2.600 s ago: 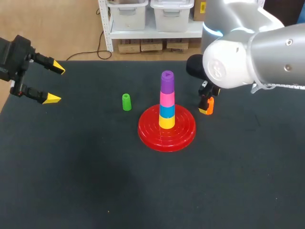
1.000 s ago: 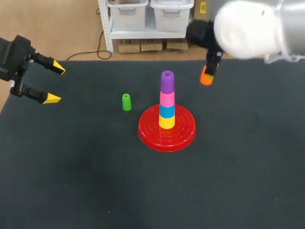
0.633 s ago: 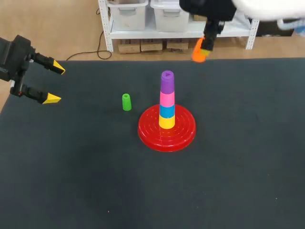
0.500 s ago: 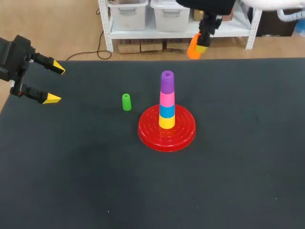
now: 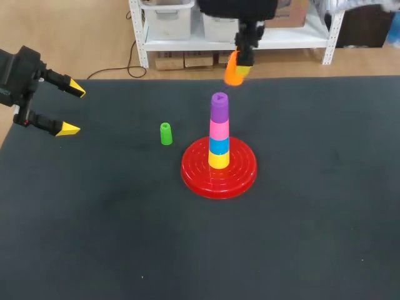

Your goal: Pick up and stack the cylinders on the red base in this order: pink,purple,orange,green

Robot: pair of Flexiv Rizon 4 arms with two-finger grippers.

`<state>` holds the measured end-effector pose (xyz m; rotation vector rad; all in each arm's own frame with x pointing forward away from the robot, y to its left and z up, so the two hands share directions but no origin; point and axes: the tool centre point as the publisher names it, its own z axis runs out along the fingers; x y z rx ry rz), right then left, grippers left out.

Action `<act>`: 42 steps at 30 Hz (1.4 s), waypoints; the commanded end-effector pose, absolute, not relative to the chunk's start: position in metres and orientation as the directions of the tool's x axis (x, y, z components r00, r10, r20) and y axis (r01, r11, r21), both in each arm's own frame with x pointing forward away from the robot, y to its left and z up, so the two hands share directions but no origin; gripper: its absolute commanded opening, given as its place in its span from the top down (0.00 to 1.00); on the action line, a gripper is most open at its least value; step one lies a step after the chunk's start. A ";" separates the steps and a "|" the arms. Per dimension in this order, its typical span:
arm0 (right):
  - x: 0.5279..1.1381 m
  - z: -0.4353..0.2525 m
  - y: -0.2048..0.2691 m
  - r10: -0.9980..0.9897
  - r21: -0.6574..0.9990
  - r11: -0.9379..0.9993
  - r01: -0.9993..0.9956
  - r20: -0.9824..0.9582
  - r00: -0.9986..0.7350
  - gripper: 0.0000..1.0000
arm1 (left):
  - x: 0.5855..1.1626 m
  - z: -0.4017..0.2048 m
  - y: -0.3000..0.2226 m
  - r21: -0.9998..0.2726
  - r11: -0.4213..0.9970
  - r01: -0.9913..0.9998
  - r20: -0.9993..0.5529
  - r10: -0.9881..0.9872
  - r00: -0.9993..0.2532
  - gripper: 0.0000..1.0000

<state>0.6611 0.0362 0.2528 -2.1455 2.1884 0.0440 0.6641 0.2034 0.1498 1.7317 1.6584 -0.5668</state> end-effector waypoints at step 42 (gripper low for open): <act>0.671 0.206 0.061 -1.000 0.040 0.001 -0.999 -0.027 -0.002 1.00 | 0.665 0.149 0.203 0.166 0.026 0.986 -0.710 0.697 0.101 0.00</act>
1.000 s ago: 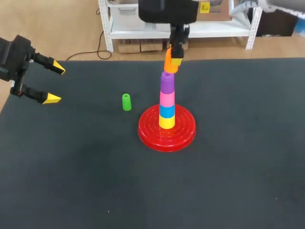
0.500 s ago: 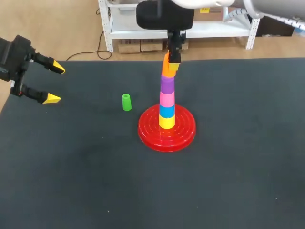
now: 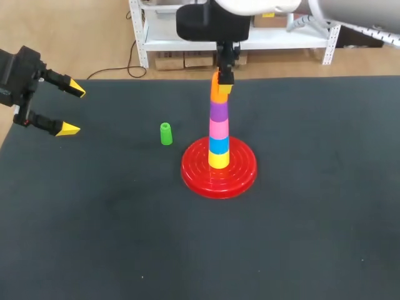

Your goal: Pick up and stack the cylinders on the red base in this order: pink,purple,orange,green

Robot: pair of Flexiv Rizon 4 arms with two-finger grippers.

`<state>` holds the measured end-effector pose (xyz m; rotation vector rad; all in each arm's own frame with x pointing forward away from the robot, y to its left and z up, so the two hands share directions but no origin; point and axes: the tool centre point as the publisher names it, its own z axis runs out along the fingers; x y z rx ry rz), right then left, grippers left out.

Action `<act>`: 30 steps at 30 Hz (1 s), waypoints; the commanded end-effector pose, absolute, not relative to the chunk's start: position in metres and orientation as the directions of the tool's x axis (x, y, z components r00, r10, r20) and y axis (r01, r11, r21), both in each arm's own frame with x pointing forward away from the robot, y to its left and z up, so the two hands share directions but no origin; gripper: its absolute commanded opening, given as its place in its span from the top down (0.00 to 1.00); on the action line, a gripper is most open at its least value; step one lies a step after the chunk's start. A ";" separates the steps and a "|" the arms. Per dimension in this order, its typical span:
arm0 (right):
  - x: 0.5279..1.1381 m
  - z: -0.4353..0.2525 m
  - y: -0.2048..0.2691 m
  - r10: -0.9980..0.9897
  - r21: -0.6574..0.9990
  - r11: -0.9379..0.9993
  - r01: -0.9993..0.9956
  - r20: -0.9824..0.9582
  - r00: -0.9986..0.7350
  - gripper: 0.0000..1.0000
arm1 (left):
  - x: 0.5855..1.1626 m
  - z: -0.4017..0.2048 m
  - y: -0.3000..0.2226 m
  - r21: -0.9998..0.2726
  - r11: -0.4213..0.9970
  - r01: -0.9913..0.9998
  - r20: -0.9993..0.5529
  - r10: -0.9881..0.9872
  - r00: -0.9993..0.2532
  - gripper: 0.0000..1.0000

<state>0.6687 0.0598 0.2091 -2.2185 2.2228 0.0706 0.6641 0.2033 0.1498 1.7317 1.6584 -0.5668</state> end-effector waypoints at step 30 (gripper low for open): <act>0.661 0.221 0.066 -0.998 0.011 -0.006 -1.000 -0.063 0.005 0.00 | 0.665 0.149 0.203 0.166 0.026 0.986 -0.710 0.697 0.101 0.00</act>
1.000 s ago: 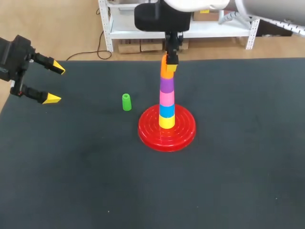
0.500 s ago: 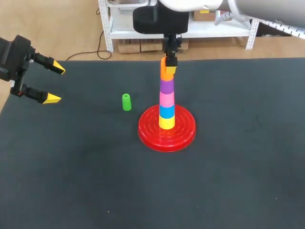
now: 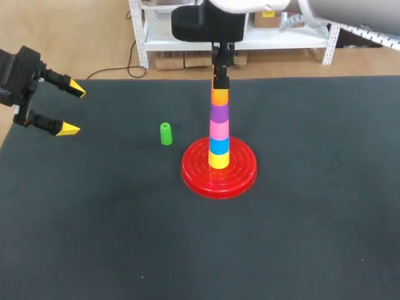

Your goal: Pick up and stack the cylinders on the red base in this order: pink,purple,orange,green

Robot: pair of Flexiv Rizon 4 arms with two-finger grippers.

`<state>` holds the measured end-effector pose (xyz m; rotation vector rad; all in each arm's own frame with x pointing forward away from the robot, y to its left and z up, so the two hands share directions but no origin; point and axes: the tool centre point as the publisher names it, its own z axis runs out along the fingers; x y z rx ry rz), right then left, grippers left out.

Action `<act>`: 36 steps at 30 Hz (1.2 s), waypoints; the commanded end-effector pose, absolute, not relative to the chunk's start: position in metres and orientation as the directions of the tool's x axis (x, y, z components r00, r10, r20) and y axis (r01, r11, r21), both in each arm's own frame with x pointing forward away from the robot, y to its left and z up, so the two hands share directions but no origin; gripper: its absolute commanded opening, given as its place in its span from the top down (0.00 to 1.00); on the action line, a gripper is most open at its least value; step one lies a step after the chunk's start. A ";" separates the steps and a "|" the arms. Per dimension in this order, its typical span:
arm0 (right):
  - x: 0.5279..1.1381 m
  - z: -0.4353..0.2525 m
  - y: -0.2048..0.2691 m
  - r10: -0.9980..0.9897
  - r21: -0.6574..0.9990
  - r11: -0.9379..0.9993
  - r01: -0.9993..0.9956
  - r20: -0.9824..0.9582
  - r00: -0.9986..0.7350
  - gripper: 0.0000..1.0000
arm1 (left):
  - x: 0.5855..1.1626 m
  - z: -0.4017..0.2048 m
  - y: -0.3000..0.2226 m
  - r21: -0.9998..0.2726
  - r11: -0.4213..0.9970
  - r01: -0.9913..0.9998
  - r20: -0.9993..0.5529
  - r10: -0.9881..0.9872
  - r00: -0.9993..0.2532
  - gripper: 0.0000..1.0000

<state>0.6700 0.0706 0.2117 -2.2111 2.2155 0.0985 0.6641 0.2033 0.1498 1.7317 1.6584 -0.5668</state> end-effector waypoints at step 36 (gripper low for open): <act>0.725 0.148 0.195 -0.996 0.004 -0.083 -0.997 0.021 0.083 0.00 | 0.665 0.149 0.203 0.166 0.026 0.986 -0.710 0.697 0.101 0.00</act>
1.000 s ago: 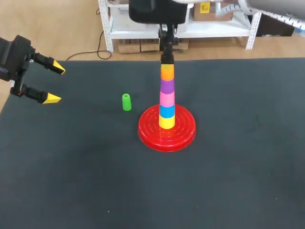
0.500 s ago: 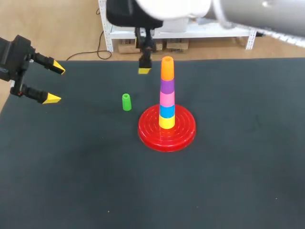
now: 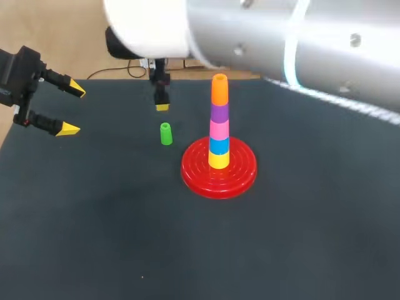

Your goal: Pick up and stack the cylinders on the red base in this order: pink,purple,orange,green

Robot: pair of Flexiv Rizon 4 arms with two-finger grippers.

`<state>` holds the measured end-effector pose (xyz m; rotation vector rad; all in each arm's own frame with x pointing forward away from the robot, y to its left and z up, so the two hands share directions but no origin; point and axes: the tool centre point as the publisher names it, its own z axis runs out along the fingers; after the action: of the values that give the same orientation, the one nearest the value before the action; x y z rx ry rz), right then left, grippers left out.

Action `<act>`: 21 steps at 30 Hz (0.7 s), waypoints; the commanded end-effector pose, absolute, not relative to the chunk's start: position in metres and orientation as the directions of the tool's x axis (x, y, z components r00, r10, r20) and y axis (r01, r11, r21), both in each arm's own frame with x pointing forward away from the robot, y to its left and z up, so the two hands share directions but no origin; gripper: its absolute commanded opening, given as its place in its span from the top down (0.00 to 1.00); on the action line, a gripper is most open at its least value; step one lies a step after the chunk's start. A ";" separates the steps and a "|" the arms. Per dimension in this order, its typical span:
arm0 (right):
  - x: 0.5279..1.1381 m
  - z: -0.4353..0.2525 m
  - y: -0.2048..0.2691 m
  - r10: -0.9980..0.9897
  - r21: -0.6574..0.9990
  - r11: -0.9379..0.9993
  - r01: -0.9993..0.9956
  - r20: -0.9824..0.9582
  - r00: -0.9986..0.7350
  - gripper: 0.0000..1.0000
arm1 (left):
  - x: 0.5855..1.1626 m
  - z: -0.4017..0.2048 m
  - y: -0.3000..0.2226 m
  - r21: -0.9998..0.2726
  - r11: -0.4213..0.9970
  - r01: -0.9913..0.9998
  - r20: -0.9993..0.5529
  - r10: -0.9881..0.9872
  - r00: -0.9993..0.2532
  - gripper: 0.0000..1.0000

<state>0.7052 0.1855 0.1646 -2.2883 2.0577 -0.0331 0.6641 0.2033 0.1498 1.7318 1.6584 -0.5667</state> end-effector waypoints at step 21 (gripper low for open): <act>0.730 0.087 0.183 -0.997 0.084 0.010 -0.996 0.071 -0.004 0.00 | 0.665 0.149 0.203 0.166 0.026 0.986 -0.710 0.697 0.101 0.00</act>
<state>0.7237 0.1802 0.0885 -2.2651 2.2798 -0.0258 0.6641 0.2033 0.1498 1.7317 1.6584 -0.5668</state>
